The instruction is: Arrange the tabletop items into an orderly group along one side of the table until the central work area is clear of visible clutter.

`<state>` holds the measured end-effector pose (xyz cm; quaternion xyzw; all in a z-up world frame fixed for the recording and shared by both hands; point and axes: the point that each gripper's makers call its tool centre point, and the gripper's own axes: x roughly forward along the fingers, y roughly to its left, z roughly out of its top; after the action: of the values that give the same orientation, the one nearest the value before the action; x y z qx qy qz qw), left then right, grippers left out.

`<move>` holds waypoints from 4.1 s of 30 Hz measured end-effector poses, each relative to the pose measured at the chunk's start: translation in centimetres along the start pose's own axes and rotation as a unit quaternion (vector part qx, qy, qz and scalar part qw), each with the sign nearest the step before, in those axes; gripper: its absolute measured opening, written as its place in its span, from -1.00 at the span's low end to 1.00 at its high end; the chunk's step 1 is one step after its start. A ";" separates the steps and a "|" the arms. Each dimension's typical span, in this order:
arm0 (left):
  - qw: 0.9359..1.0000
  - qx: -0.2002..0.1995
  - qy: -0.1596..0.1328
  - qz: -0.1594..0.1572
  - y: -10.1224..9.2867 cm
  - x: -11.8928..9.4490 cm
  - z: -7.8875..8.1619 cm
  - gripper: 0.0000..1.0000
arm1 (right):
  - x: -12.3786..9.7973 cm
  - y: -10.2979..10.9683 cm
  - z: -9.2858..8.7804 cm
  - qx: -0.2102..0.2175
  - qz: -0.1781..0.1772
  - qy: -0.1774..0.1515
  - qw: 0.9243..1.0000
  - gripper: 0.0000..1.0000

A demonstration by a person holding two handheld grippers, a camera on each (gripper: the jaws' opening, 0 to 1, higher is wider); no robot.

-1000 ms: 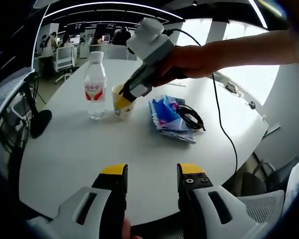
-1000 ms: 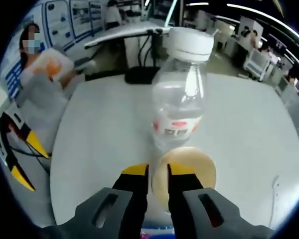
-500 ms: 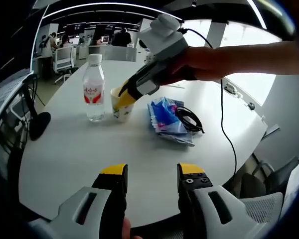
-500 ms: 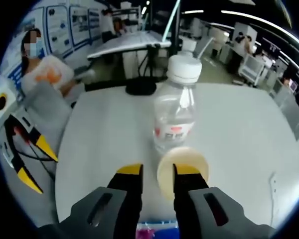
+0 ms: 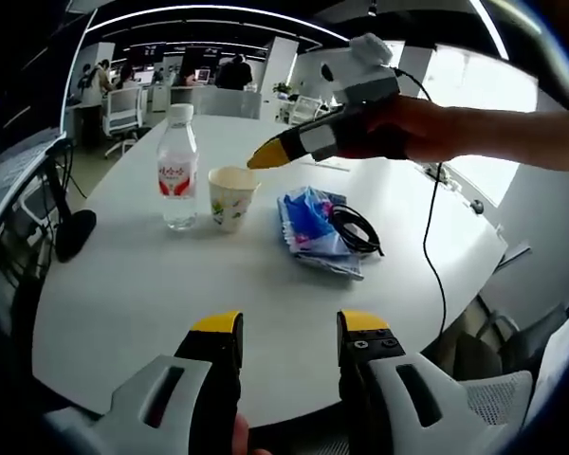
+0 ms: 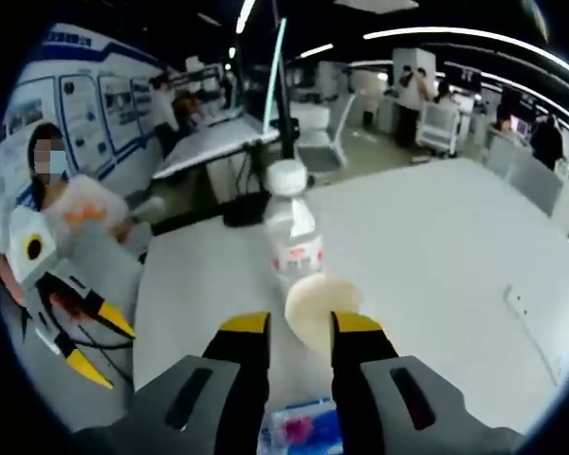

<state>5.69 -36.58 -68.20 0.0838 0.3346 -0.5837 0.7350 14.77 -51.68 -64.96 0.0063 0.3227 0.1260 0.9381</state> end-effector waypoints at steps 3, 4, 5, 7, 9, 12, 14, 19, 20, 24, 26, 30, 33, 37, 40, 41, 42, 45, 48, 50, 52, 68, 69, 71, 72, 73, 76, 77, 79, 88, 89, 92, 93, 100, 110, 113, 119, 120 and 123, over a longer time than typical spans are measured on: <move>1.000 -0.004 -0.002 0.000 -0.1 0.0 0.0 -0.23 | -1.5 -0.6 -0.9 0.022 -0.014 -0.011 1.000 -0.56; 1.000 -0.004 -0.002 0.000 -0.1 0.0 0.1 -0.23 | -1.9 -0.7 -1.3 0.024 -0.017 -0.011 1.000 -0.56; 1.000 -0.006 -0.003 0.001 -0.1 -0.1 0.2 -0.23 | -2.3 -0.8 -1.7 0.026 -0.020 -0.010 0.999 -0.56; 1.000 -0.008 -0.005 0.001 -0.1 -0.1 0.3 -0.24 | -3.1 -1.1 -2.9 0.035 -0.028 -0.006 0.999 -0.56; 1.000 -0.008 -0.006 0.001 -0.2 -0.1 0.4 -0.24 | -3.7 -1.4 -3.7 0.045 -0.034 -0.005 0.998 -0.56; 1.000 -0.008 -0.007 0.001 -0.3 -0.1 0.6 -0.24 | -5.0 -1.8 -5.3 0.064 -0.046 -0.006 0.997 -0.57; 1.000 -0.009 -0.008 0.002 -0.4 0.0 0.6 -0.24 | -5.8 -2.1 -6.2 0.075 -0.052 -0.006 0.996 -0.57; 1.000 -0.010 -0.009 0.002 -0.6 0.0 0.7 -0.24 | -8.0 -3.1 -7.9 0.127 -0.079 -0.020 0.989 -0.57; 1.000 -0.011 -0.009 0.002 -0.6 -0.1 0.7 -0.24 | -8.4 -3.1 -8.2 0.134 -0.081 -0.022 0.987 -0.58; 1.000 -0.016 -0.010 0.005 -0.7 -0.2 0.7 -0.24 | -10.0 -2.9 -9.9 0.152 -0.093 -0.024 0.984 -0.59; 1.000 -0.019 -0.011 0.006 -0.7 -0.3 0.7 -0.24 | -10.5 -2.7 -10.7 0.158 -0.095 -0.022 0.983 -0.59; 1.000 -0.021 -0.012 0.008 -0.7 -0.3 0.7 -0.24 | -11.4 -2.1 -12.8 0.177 -0.102 -0.017 0.979 -0.59; 1.000 -0.020 -0.013 0.010 -0.8 -0.5 0.7 -0.24 | -11.8 -2.0 -14.4 0.192 -0.109 -0.016 0.975 -0.59; 1.000 -0.024 -0.015 0.013 -0.7 -0.6 0.8 -0.23 | -12.4 -1.1 -15.8 0.209 -0.115 -0.019 0.971 -0.59; 0.999 -0.024 -0.017 0.014 -0.8 -0.6 0.9 -0.23 | -12.9 -0.6 -17.2 0.223 -0.118 -0.015 0.967 -0.59; 0.999 -0.023 -0.017 0.014 -0.8 -0.6 0.9 -0.23 | -13.0 -0.5 -17.5 0.228 -0.119 -0.014 0.966 -0.59; 0.999 -0.023 -0.017 0.014 -0.8 -0.6 0.9 -0.23 | -13.1 -0.2 -18.0 0.234 -0.121 -0.013 0.965 -0.59; 0.999 -0.024 -0.017 0.013 -0.8 -0.6 0.9 -0.23 | -13.4 0.2 -18.7 0.243 -0.128 -0.013 0.961 -0.59; 1.000 -0.023 -0.016 0.013 -0.8 -0.7 0.9 -0.23 | -13.6 0.3 -19.0 0.253 -0.135 -0.016 0.958 -0.59; 1.000 -0.023 -0.016 0.012 -0.9 -0.8 1.0 -0.23 | -13.6 0.3 -19.1 0.257 -0.138 -0.017 0.956 -0.60; 1.000 -0.023 -0.015 0.011 -0.9 -0.8 0.9 -0.23 | -13.6 0.2 -19.1 0.256 -0.140 -0.016 0.956 -0.60; 1.000 -0.022 -0.015 0.014 -0.4 -1.4 1.3 -0.22 | -11.2 -0.6 -17.4 0.224 -0.126 -0.008 0.966 -0.61; 1.000 -0.023 -0.015 0.014 -0.5 -1.5 1.3 -0.22 | -11.1 -0.7 -17.4 0.225 -0.125 -0.008 0.966 -0.61; 1.000 -0.020 -0.015 0.015 -0.5 -1.6 1.3 -0.21 | -10.7 -0.9 -17.4 0.225 -0.124 -0.007 0.967 -0.61; 1.000 -0.018 -0.015 0.015 -0.5 -1.6 1.3 -0.21 | -10.7 -0.9 -17.3 0.224 -0.124 -0.006 0.967 -0.61; 1.000 -0.016 -0.015 0.015 -0.6 -1.6 1.4 -0.20 | -10.5 -0.9 -17.3 0.225 -0.123 -0.005 0.967 -0.62; 1.000 -0.015 -0.015 0.014 -0.6 -1.7 1.6 -0.18 | -9.8 -0.8 -17.6 0.226 -0.118 0.003 0.967 -0.62; 1.000 -0.015 -0.016 0.013 -0.7 -1.7 1.7 -0.18 | -9.5 -0.8 -17.8 0.224 -0.116 0.008 0.968 -0.62; 1.000 -0.011 -0.017 0.012 -0.7 -1.8 1.9 -0.17 | -9.1 -1.0 -17.9 0.225 -0.116 0.015 0.967 -0.61; 1.000 -0.005 -0.021 0.012 -0.3 -2.5 2.5 -0.18 | -8.0 -1.7 -17.7 0.216 -0.121 0.025 0.968 -0.61; 1.000 -0.006 -0.022 0.013 -0.2 -2.6 2.4 -0.18 | -7.9 -1.7 -17.7 0.214 -0.121 0.028 0.969 -0.61; 1.000 -0.009 -0.022 0.014 -0.1 -2.8 2.3 -0.18 | -7.7 -1.6 -17.9 0.207 -0.123 0.034 0.970 -0.60; 1.000 -0.010 -0.022 0.015 -0.1 -2.9 2.2 -0.18 | -7.6 -1.6 -18.0 0.206 -0.124 0.036 0.970 -0.60; 1.000 -0.011 -0.017 0.014 -0.3 -3.1 1.8 -0.18 | -7.3 -1.8 -18.3 0.203 -0.128 0.042 0.970 -0.63; 0.999 -0.015 -0.024 0.015 -0.8 -3.2 2.3 -0.18 | -7.0 -2.4 -18.5 0.201 -0.133 0.048 0.969 -0.62; 0.999 -0.014 -0.024 0.017 -0.6 -3.5 2.2 -0.18 | -6.8 -2.4 -18.6 0.197 -0.133 0.052 0.970 -0.61; 0.999 -0.013 -0.020 0.023 -0.3 -4.0 1.8 -0.18 | -6.4 -2.1 -19.0 0.170 -0.135 0.072 0.973 -0.63; 0.999 -0.013 -0.020 0.024 -0.3 -4.1 1.7 -0.18 | -6.4 -2.1 -19.0 0.168 -0.136 0.070 0.974 -0.63; 0.999 -0.014 -0.019 0.026 -0.4 -4.3 1.4 -0.18 | -6.4 -2.1 -18.9 0.172 -0.137 0.063 0.974 -0.70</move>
<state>5.43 -33.98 -64.52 0.0713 0.3265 -0.5613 0.7571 -1.10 -56.58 -76.21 0.1153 0.3958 -0.0606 0.9090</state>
